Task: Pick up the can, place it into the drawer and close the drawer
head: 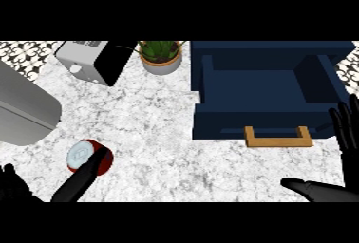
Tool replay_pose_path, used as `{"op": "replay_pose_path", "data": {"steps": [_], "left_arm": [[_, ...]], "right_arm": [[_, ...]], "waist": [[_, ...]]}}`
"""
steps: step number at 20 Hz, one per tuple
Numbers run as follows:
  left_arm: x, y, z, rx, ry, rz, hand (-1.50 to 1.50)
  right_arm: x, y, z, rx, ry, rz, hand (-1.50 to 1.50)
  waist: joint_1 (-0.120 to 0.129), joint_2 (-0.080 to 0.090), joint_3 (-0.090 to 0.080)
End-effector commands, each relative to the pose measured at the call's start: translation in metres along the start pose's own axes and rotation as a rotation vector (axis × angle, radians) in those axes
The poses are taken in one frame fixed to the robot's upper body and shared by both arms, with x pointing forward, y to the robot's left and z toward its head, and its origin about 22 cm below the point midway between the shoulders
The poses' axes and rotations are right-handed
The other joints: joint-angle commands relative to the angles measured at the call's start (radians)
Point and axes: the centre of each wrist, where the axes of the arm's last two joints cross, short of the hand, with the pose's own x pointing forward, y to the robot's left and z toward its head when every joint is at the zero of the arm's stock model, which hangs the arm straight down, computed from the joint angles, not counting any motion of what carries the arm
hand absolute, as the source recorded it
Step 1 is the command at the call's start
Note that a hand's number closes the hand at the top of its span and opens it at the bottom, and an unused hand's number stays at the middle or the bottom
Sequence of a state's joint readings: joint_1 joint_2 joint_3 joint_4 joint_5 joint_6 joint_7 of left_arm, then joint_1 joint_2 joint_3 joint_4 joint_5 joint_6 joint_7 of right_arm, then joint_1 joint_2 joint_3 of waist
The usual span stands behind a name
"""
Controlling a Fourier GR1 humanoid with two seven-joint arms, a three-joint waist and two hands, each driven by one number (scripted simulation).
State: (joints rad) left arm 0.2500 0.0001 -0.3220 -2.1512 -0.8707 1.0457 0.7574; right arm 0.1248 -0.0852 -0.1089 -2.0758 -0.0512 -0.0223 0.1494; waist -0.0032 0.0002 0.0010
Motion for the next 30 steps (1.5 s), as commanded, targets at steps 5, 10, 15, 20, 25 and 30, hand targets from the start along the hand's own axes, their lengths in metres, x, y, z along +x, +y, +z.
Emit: {"op": "replay_pose_path", "data": {"steps": [5,10,15,20,25,30], "left_arm": [[-0.049,-0.034,0.006,0.049,0.080,-0.020,-1.50],[-0.065,-0.038,0.018,0.056,0.119,-0.037,-1.50],[-0.087,-0.053,0.001,0.092,0.138,-0.057,-1.50],[-0.100,-0.056,0.007,0.134,0.135,-0.058,-1.50],[-0.112,-0.052,0.020,0.135,0.180,-0.091,-1.50],[-0.116,-0.047,-0.005,0.158,0.195,-0.105,-1.50]], "right_arm": [[0.014,-0.022,0.004,-0.004,-0.010,0.009,-1.50],[0.019,-0.016,0.024,-0.009,-0.004,0.015,-1.50],[0.028,-0.020,0.011,0.005,-0.023,-0.009,-1.50],[0.020,-0.037,0.006,-0.016,-0.030,0.018,-1.50],[0.036,-0.030,0.021,-0.019,-0.019,0.002,-1.50],[0.034,-0.035,0.009,-0.032,0.002,0.022,-1.50]], "waist": [[-0.003,0.000,-0.002],[-0.004,-0.001,-0.001],[-0.003,-0.001,-0.002],[-0.001,-0.001,-0.002],[-0.001,-0.003,-0.004],[0.002,-0.002,-0.005]]}}
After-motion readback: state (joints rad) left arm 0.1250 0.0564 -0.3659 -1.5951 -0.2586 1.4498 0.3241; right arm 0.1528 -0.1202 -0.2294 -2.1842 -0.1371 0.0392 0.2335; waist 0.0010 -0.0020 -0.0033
